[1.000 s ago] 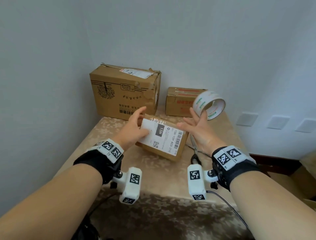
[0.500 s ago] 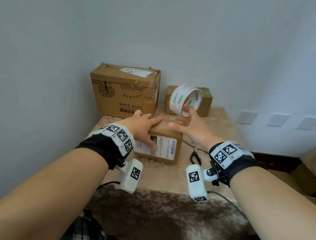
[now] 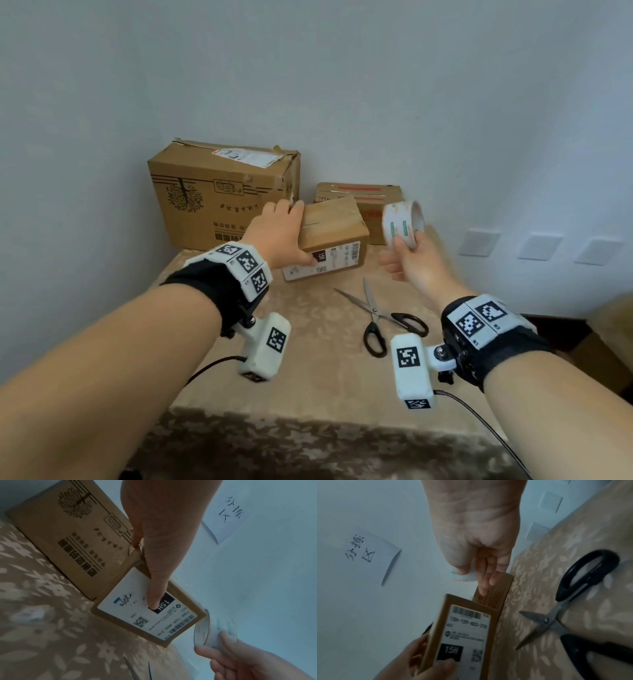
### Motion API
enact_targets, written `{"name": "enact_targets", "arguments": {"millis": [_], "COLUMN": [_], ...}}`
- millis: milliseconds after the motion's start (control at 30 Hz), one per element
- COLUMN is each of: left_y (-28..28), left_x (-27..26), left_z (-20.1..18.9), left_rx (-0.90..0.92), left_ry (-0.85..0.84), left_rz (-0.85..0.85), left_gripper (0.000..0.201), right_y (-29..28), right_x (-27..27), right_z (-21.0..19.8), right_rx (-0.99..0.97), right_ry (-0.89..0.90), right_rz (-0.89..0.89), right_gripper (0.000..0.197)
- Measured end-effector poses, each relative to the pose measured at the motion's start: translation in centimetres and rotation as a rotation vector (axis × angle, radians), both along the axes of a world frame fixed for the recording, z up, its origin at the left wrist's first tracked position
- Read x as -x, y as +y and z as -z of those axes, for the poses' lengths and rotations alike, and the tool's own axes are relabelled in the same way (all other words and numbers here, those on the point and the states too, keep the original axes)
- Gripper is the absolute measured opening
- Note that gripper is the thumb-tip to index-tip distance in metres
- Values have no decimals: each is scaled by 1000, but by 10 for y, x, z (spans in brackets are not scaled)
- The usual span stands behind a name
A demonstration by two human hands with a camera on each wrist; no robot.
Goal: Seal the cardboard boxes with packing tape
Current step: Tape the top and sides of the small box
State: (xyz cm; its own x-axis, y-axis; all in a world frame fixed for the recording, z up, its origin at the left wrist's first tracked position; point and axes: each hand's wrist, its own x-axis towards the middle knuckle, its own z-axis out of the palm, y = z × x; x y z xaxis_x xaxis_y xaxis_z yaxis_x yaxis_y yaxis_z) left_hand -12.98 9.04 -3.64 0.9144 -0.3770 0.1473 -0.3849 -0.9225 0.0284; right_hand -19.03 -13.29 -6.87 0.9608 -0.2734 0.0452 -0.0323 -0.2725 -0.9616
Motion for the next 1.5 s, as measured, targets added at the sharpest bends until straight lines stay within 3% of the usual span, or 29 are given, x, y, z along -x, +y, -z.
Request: {"name": "enact_targets", "arguments": {"millis": [100, 200, 267, 333, 400, 467, 567, 767, 900, 1000, 1067, 1133, 1200, 1333, 1500], "left_y": [-20, -36, -42, -44, -43, -39, -30, -15, -13, -31, -39, -36, -26, -13, -17], "left_x": [-22, -36, -42, -45, -46, -45, -35, -25, -21, -26, -33, -41, -45, -37, -24], "left_z": [2, 4, 9, 14, 20, 27, 31, 42, 41, 36, 41, 51, 57, 57, 56], "left_rx": [-55, -58, -58, -50, -19, 10, 105, 106, 317, 343, 269, 139, 123, 328, 557], "left_ry": [-16, 10, 79, 142, 154, 156, 265, 196, 125, 73, 51, 56, 97, 173, 224], "left_rz": [26, 71, 95, 108, 124, 111, 27, 143, 130, 106, 144, 179, 186, 122, -4], "left_gripper": [103, 77, 55, 46, 46, 50, 56, 51, 42, 27, 27, 42, 50, 50, 49], "right_y": [-8, -15, -19, -22, -26, -32, -45, -66, -29, 8, 27, 33, 31, 23, 25], "right_x": [-4, -4, -3, -2, -1, -2, -5, -12, -12, -32, -58, -79, -88, -89, -87], "right_z": [-1, 0, 2, 4, 8, 12, 27, 69, 25, 3, 6, 11, 15, 20, 19], "right_rx": [-214, -425, -486, -470, -356, -118, 266, 653, 717, 965, 1123, 1180, 1164, 1258, 1158], "right_ry": [90, 151, 172, 183, 187, 187, 194, 367, -3, -176, -131, -21, 57, 63, 89], "right_rz": [-19, -73, -126, -190, -211, -174, -4, 115, 251, 14, -259, -402, -433, -403, -372], "right_gripper": [27, 19, 18, 18, 17, 16, 11, 46, 27, 41, 51, 53, 58, 66, 69]}}
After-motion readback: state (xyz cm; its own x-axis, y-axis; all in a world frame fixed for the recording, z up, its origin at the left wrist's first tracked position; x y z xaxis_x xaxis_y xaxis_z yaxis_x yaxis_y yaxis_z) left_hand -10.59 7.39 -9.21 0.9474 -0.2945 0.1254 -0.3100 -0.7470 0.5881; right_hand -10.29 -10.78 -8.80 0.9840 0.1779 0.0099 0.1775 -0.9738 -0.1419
